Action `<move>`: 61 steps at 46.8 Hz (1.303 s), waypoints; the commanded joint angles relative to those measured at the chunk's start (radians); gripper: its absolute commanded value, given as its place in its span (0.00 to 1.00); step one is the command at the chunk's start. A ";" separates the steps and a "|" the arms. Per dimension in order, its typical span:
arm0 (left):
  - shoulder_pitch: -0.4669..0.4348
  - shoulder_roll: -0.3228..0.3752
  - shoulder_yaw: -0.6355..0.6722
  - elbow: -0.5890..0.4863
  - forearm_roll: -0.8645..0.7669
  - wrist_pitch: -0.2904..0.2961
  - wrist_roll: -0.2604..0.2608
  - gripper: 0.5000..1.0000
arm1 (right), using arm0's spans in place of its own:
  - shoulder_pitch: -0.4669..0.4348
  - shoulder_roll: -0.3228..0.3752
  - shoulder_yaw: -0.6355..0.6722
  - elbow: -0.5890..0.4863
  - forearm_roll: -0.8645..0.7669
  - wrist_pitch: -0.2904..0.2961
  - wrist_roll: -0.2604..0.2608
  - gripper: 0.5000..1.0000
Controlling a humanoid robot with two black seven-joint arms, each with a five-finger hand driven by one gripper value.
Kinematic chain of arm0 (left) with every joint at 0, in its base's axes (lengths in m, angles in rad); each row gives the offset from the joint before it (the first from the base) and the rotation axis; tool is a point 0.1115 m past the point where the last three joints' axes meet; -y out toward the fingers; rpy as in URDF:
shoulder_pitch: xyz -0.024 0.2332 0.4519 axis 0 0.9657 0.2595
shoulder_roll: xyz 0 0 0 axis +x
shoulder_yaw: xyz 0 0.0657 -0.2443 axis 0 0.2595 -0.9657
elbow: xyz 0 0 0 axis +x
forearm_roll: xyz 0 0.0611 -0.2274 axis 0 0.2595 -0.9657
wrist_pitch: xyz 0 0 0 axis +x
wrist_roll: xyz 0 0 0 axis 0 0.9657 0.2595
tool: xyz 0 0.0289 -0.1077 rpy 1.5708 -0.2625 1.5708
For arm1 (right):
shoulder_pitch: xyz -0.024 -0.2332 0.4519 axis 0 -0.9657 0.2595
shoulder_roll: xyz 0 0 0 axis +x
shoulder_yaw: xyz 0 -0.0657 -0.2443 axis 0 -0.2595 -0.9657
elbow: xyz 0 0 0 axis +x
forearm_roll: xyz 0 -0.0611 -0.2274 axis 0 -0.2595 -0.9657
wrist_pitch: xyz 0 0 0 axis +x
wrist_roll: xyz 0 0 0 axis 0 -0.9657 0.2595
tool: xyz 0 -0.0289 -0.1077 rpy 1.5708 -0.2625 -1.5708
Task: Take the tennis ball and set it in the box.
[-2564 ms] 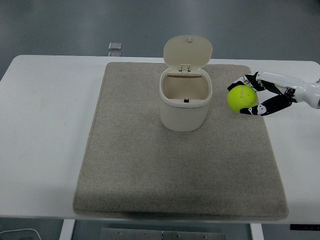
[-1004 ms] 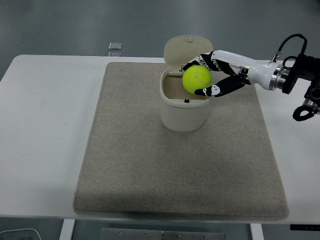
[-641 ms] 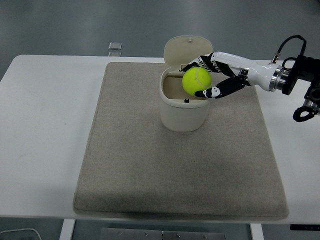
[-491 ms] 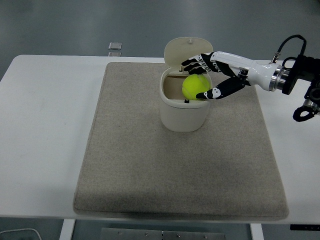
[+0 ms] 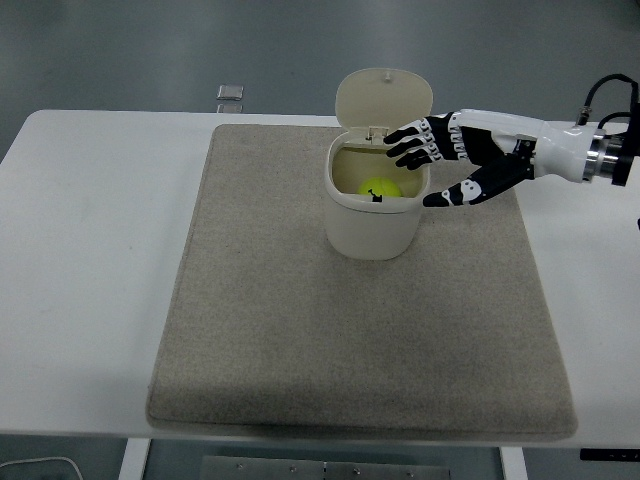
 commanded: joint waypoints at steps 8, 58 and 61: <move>0.000 0.000 0.000 0.000 0.000 0.000 0.000 0.98 | -0.038 -0.048 0.018 -0.032 0.139 0.014 0.000 0.70; 0.000 0.000 0.000 0.000 -0.002 0.000 0.000 0.98 | -0.207 0.273 0.250 -0.420 0.713 -0.402 -0.169 0.70; 0.000 0.000 0.000 0.000 -0.002 0.000 0.000 0.98 | -0.207 0.277 0.251 -0.434 0.714 -0.408 -0.169 0.70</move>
